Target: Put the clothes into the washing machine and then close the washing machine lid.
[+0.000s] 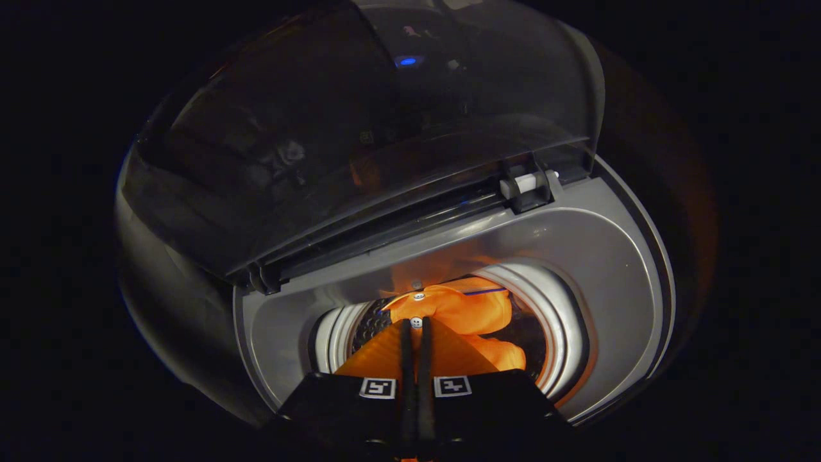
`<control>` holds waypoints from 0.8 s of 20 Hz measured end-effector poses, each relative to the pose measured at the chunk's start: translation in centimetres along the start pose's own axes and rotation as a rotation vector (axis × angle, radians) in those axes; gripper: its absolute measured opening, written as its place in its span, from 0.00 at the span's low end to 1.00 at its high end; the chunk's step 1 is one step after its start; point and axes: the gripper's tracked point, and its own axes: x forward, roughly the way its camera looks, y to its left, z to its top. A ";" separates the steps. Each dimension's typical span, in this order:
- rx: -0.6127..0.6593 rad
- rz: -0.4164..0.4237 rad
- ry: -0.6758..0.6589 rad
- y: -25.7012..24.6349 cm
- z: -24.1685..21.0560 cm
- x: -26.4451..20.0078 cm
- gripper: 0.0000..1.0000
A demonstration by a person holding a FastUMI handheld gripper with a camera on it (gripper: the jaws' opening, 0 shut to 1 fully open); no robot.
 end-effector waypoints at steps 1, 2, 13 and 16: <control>0.002 0.006 0.004 0.1 -0.2 0.0 0.08; 0.003 0.007 0.001 0.0 -0.5 0.3 0.08; -0.033 0.022 -0.094 0.2 0.1 -4.3 0.99; -0.058 0.022 -0.101 0.5 0.0 -5.5 0.99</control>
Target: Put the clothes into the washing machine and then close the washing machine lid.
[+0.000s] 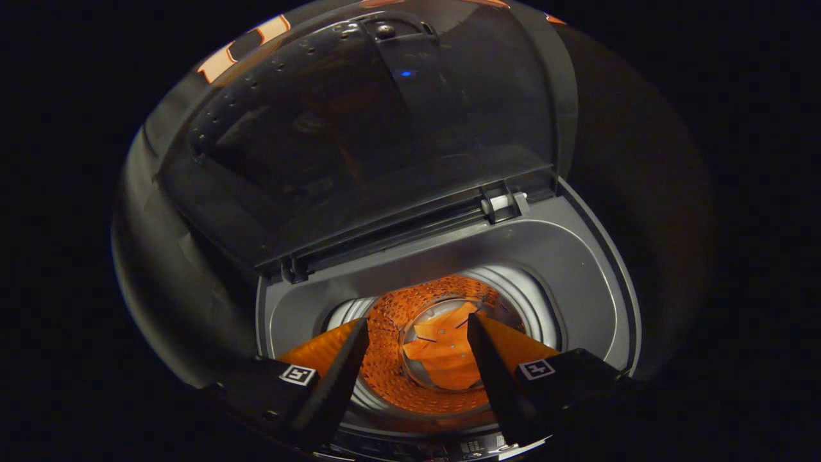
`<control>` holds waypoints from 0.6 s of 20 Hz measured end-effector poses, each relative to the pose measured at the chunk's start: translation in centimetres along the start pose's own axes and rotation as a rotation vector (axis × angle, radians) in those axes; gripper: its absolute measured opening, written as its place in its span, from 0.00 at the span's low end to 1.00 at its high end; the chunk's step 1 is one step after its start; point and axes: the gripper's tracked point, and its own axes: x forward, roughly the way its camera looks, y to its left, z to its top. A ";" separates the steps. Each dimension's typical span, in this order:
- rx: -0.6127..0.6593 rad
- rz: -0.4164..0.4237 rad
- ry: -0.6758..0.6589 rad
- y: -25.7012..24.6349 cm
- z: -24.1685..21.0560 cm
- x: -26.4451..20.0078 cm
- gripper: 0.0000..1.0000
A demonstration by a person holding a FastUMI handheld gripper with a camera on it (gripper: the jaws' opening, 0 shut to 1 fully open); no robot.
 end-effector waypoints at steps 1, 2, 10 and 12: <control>-0.009 0.000 -0.012 0.0 0.4 -0.3 0.99; -0.020 0.000 -0.020 0.0 0.5 -0.8 0.99; -0.119 0.029 -0.187 3.0 6.7 -8.3 0.99; -0.143 0.046 -0.254 4.5 9.8 -10.2 0.99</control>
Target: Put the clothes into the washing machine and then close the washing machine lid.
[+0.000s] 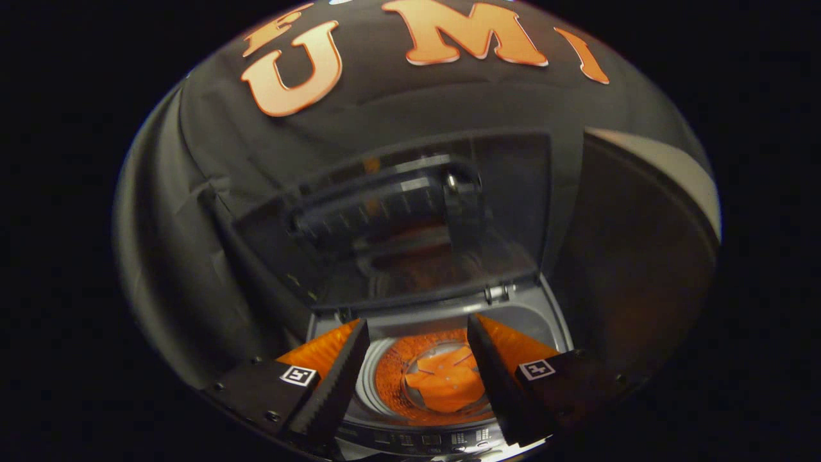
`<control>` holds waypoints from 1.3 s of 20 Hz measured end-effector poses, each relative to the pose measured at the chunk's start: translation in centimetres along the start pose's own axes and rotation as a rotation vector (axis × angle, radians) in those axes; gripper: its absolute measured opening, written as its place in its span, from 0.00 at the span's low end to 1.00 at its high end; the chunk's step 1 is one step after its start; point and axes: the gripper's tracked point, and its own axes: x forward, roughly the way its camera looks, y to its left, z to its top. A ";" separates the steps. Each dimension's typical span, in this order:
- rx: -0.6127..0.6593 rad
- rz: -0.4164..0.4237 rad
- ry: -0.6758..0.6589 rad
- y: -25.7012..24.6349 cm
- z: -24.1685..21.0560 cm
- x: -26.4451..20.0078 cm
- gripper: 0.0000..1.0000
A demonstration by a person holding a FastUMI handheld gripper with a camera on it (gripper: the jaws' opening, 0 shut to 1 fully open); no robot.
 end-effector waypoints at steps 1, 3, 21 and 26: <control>-0.011 0.009 -0.042 0.7 2.3 -0.3 0.99; -0.044 0.022 -0.119 1.8 6.8 -0.9 0.98; -0.159 -0.096 -0.231 1.5 13.9 1.6 0.99; -0.173 -0.095 -0.262 1.5 10.9 -1.3 0.99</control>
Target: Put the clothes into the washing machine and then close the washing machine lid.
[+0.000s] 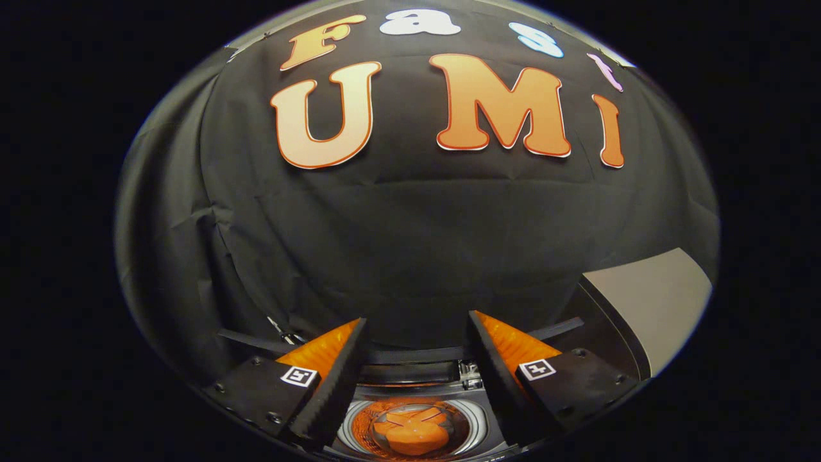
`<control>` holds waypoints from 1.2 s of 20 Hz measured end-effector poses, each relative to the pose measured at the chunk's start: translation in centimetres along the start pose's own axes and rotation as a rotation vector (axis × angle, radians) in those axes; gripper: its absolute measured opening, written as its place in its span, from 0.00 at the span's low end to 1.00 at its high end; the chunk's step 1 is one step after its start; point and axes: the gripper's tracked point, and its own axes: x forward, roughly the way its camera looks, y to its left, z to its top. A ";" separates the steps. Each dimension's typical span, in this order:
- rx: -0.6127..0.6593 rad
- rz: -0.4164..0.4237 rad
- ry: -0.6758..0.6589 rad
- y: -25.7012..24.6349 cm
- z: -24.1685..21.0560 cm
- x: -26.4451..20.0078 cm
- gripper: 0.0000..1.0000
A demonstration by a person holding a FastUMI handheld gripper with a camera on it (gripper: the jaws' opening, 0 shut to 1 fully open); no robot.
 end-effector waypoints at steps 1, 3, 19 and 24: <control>-0.004 -0.001 -0.012 0.0 -0.4 -0.7 0.98; -0.013 -0.006 -0.027 0.0 -1.5 -2.2 0.98; 0.093 0.015 0.092 -1.4 -12.4 -4.3 0.98; 0.073 0.024 0.074 -1.6 -11.4 -4.8 0.98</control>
